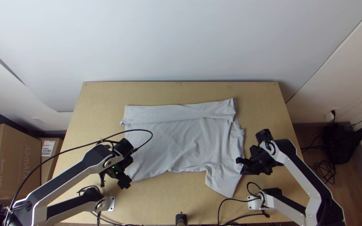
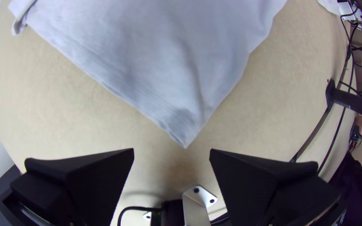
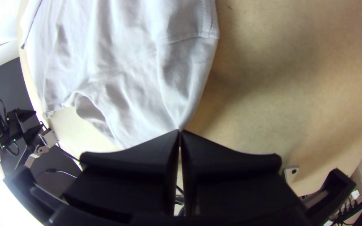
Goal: Fold the t-shirt
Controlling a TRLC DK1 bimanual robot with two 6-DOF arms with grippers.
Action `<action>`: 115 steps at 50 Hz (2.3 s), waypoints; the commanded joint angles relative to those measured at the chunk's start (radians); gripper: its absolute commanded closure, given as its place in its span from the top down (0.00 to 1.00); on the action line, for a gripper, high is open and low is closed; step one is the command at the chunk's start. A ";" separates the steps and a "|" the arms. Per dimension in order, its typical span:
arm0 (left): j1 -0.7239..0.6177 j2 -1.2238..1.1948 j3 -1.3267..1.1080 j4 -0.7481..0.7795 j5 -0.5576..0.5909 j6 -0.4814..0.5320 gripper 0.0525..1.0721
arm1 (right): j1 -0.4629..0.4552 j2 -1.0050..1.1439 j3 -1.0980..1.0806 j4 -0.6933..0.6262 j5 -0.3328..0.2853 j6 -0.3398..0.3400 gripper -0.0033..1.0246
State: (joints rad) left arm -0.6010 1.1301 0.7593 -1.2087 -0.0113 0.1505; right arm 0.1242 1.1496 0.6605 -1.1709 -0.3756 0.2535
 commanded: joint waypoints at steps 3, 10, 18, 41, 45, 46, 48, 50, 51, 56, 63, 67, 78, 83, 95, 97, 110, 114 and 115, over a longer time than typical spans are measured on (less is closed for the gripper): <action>-0.011 0.094 -0.021 0.038 0.016 0.014 0.86 | 0.006 -0.016 -0.001 -0.018 -0.006 0.012 0.03; -0.014 0.158 -0.018 0.060 0.062 0.020 0.67 | 0.005 -0.013 0.004 -0.016 -0.006 0.004 0.03; 0.000 0.204 -0.011 0.080 0.119 0.040 0.03 | -0.018 -0.011 0.041 -0.016 -0.005 -0.005 0.03; 0.372 0.060 -0.021 0.014 0.128 0.290 0.03 | -0.233 0.263 0.186 -0.111 0.070 -0.158 0.03; 0.386 0.053 -0.026 0.009 0.123 0.300 0.03 | -0.235 0.257 0.208 -0.082 0.101 -0.146 0.03; 0.389 0.048 -0.025 0.009 0.123 0.300 0.03 | -0.235 0.252 0.215 -0.078 0.106 -0.135 0.03; 0.389 0.040 -0.021 0.009 0.123 0.304 0.03 | -0.233 0.246 0.234 -0.070 0.118 -0.122 0.03; 0.389 0.033 -0.014 0.009 0.123 0.304 0.03 | -0.232 0.237 0.248 -0.067 0.121 -0.120 0.03; 0.391 0.033 -0.008 0.009 0.123 0.304 0.03 | -0.225 0.229 0.255 -0.067 0.121 -0.120 0.03; 0.392 0.036 0.043 0.011 0.125 0.296 0.03 | -0.192 0.185 0.281 -0.049 0.119 -0.117 0.03; 0.392 0.069 0.126 0.031 0.125 0.262 0.03 | -0.159 0.167 0.307 -0.007 0.119 -0.102 0.03; 0.395 0.131 0.164 0.051 0.125 0.239 0.02 | -0.150 0.153 0.315 0.060 0.119 -0.099 0.03; 0.449 0.217 0.253 0.159 0.132 0.224 0.02 | -0.087 0.134 0.355 0.217 0.119 -0.065 0.03; 0.472 0.250 0.307 0.190 0.140 0.215 0.02 | -0.072 0.170 0.398 0.252 0.119 -0.051 0.03; 0.530 0.344 0.465 0.215 0.152 0.212 0.02 | -0.037 0.259 0.487 0.326 0.119 -0.051 0.03; 0.541 0.361 0.494 0.219 0.160 0.212 0.02 | -0.034 0.279 0.504 0.336 0.119 -0.051 0.03; 0.587 0.487 0.658 0.219 0.171 0.228 0.02 | -0.031 0.440 0.656 0.358 0.119 -0.049 0.03; 0.592 0.527 0.710 0.218 0.174 0.228 0.02 | -0.031 0.496 0.715 0.363 0.119 -0.043 0.03; 0.592 0.536 0.721 0.219 0.174 0.230 0.02 | -0.031 0.510 0.729 0.364 0.119 -0.040 0.03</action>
State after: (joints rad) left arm -0.0189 1.6196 1.4128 -0.9920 0.1501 0.3744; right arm 0.0898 1.5978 1.3159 -0.8204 -0.2611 0.1898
